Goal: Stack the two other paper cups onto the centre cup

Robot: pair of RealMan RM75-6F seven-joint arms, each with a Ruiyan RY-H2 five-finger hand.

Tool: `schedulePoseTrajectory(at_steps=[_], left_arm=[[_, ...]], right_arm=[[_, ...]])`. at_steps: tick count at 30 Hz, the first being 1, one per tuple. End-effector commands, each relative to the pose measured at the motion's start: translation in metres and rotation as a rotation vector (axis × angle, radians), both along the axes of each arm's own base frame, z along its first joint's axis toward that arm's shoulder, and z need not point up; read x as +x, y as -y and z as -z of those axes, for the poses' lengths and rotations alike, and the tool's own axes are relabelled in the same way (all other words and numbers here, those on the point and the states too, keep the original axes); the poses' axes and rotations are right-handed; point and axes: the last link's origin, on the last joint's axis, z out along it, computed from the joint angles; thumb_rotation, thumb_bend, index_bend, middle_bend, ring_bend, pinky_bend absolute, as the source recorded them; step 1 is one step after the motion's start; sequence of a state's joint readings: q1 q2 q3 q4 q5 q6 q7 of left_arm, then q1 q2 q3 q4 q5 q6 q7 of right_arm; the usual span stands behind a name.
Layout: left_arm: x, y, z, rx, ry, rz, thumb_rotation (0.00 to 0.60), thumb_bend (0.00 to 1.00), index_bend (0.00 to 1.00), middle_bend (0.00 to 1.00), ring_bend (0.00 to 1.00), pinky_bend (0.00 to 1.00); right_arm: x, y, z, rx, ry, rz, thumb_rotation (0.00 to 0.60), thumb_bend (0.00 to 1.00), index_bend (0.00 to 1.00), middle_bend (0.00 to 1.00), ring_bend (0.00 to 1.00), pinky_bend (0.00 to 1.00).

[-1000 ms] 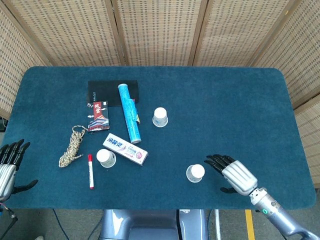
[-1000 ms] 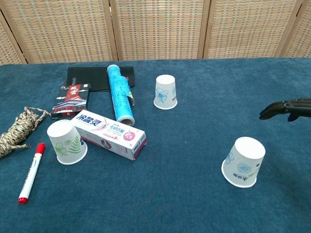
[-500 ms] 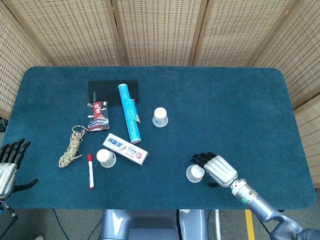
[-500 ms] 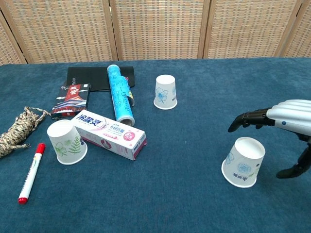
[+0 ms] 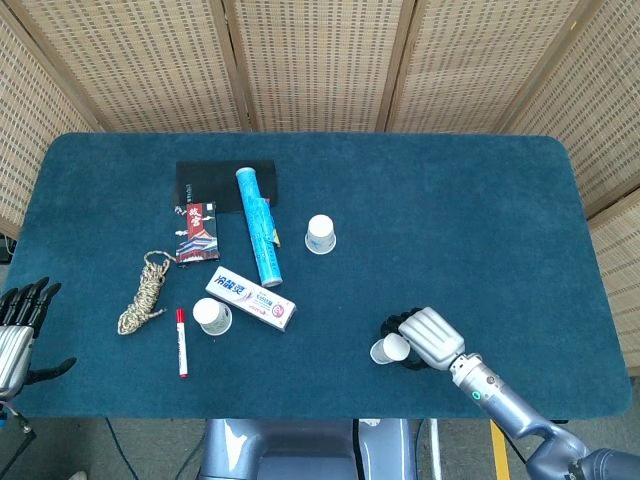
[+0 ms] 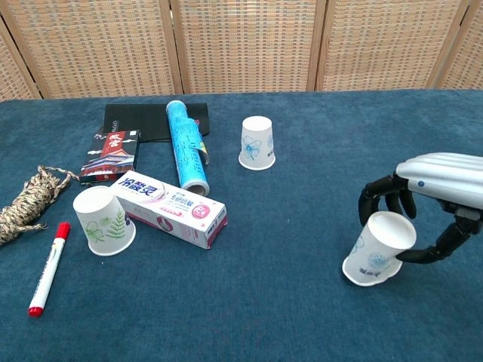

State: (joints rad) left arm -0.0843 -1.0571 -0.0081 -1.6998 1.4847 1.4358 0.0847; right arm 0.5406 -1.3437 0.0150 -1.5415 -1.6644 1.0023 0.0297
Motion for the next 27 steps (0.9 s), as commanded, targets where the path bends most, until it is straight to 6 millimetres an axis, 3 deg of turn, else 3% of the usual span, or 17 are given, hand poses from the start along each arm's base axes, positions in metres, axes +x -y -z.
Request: schedulePoseTrajectory(at_steps=[1,6,8,12,23,27], left_arm=[[0.0,0.001,0.0,-0.008,-0.004,-0.011,0.6,0.0,0.0,0.0,0.0,0.0],[0.002,0.0,0.0,-0.009,-0.006,-0.012,0.6,0.0,0.0,0.0,0.0,0.0],[0.0,-0.003,0.001,-0.014,-0.005,-0.024,0.6,0.0,0.0,0.0,0.0,0.0],[-0.002,-0.009,0.002,-0.02,-0.005,-0.037,0.6,0.0,0.0,0.0,0.0,0.0],[-0.007,-0.02,-0.002,0.013,0.001,-0.079,0.6,0.0,0.0,0.0,0.0,0.0],[-0.009,-0.022,-0.003,0.016,0.001,-0.092,0.6,0.0,0.0,0.0,0.0,0.0]], right_arm=[[0.007,0.007,-0.007,-0.019,0.027,-0.002,0.6,0.43,0.46,0.55,0.52,0.55],[0.034,0.035,-0.025,-0.081,0.068,-0.013,0.6,0.43,0.45,0.55,0.52,0.54],[0.057,0.061,-0.036,-0.125,0.081,-0.016,0.6,0.43,0.45,0.55,0.52,0.55],[0.088,0.094,-0.042,-0.166,0.06,-0.014,0.6,0.44,0.45,0.54,0.52,0.54],[0.145,0.166,-0.01,-0.167,0.014,0.081,0.6,0.44,0.45,0.54,0.52,0.54],[0.162,0.182,-0.001,-0.181,-0.008,0.094,0.6,0.45,0.45,0.54,0.52,0.54]])
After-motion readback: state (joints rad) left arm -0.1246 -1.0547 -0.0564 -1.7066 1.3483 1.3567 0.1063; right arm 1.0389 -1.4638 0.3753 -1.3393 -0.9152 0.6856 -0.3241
